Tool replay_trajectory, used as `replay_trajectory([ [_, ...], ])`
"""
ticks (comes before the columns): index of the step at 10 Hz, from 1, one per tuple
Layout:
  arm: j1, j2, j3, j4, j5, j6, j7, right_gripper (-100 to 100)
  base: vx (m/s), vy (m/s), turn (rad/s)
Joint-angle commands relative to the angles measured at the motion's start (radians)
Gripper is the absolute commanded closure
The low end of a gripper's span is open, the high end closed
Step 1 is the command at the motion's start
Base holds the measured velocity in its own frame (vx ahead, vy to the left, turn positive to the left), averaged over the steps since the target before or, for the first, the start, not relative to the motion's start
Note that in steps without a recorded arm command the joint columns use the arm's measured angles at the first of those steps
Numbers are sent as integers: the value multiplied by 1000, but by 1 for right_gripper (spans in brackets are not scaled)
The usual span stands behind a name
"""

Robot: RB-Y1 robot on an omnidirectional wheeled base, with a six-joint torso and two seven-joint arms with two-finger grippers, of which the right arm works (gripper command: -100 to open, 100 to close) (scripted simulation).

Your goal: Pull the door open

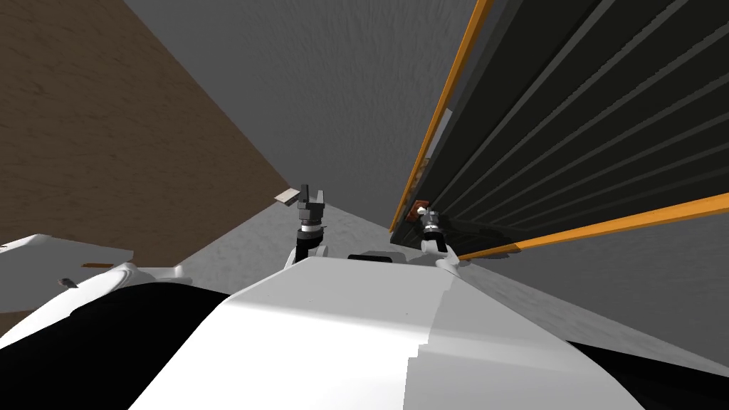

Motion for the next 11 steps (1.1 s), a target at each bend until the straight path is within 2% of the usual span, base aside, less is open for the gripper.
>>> replay_trajectory([
  [1,-20,-5,19,-2,-50,-18,-50,100,-66,-33,133],
  [2,-20,-5,19,-2,-65,-18,-50,100,-52,-30,81],
  [3,-18,-10,28,-4,-103,-16,-90,100,-59,-30,141],
  [4,-18,-10,28,-4,-116,-16,-91,100,-44,-29,57],
  [5,-15,-15,37,-6,-154,-13,-129,100,-64,-22,110],
  [7,-15,-15,37,-6,-168,-13,-131,100,-41,-15,38],
  [8,-13,-20,46,-8,-216,-10,-171,100,-41,-18,98],
  [9,-13,-20,46,-8,-220,-10,-171,100,-47,-24,88],
  [10,-10,-24,54,-9,-264,-7,-210,100,-55,-26,133],
  [11,-1,-13,50,13,-277,13,-229,-100,-74,-39,9],
])
